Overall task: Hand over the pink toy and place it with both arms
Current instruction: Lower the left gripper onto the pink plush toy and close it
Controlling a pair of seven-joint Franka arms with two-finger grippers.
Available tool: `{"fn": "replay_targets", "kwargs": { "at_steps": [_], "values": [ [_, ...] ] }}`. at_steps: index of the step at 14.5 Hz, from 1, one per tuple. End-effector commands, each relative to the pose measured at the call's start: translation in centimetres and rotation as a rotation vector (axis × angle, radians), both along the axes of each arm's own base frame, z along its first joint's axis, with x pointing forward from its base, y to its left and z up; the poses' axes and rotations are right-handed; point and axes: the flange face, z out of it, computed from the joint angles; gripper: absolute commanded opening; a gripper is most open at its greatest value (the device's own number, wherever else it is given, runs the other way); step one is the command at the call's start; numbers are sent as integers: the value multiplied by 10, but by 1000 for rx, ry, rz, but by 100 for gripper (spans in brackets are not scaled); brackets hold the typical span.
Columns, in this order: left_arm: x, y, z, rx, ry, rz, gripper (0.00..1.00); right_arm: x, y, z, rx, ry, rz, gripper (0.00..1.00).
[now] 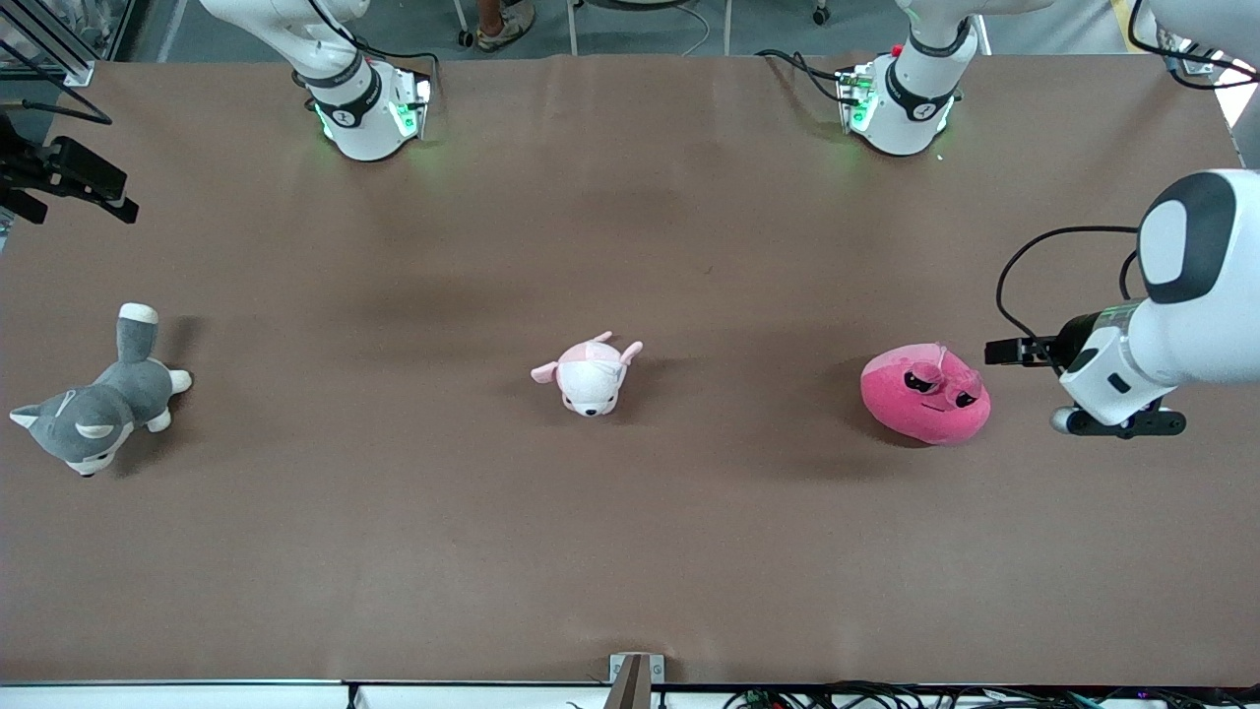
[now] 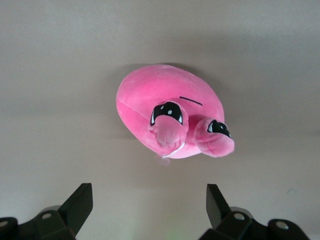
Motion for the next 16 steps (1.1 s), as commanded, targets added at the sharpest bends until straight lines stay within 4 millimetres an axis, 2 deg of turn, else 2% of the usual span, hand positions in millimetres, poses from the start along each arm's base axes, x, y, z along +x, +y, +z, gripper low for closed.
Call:
{"fn": "replay_targets", "kwargs": {
  "at_steps": [1,11,13,16],
  "values": [
    [4,-7,-25,9,23,-4,100,-7,-3,1,1,11,-7,100],
    [13,-14,-85,26,61,48,99,-6,0,3,-1,2,-3,100],
    [15,-15,-92,26,56,50,95,-6,-2,4,2,-1,-7,100],
    [17,-15,-101,28,59,50,78,-7,-2,5,13,2,-10,100]
  ]
}}
